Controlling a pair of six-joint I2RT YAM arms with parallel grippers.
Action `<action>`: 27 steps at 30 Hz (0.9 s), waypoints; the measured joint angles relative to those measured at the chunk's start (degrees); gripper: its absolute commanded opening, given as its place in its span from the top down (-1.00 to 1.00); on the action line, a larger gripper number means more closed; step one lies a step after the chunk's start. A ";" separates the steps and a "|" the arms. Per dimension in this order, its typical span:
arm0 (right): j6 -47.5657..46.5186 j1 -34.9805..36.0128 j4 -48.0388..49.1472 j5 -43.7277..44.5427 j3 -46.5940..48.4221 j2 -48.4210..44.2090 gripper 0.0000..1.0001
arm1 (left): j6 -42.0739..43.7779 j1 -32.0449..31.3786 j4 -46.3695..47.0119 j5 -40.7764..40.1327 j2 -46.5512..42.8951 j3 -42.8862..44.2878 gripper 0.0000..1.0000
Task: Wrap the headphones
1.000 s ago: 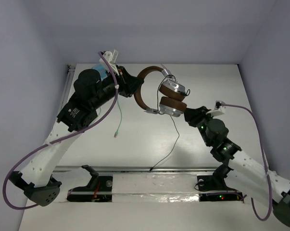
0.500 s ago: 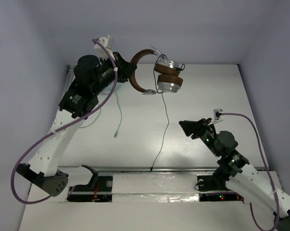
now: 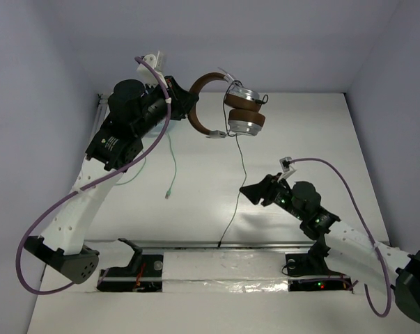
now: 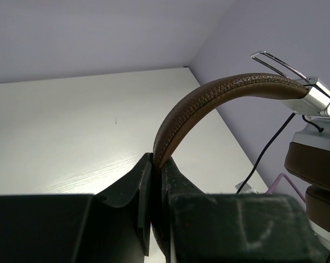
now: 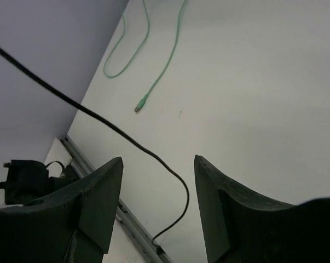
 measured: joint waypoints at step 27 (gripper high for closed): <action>-1.75 14.56 15.21 3.63 7.13 22.38 1.00 | -0.33 2.54 0.68 -5.14 1.49 0.00 1.00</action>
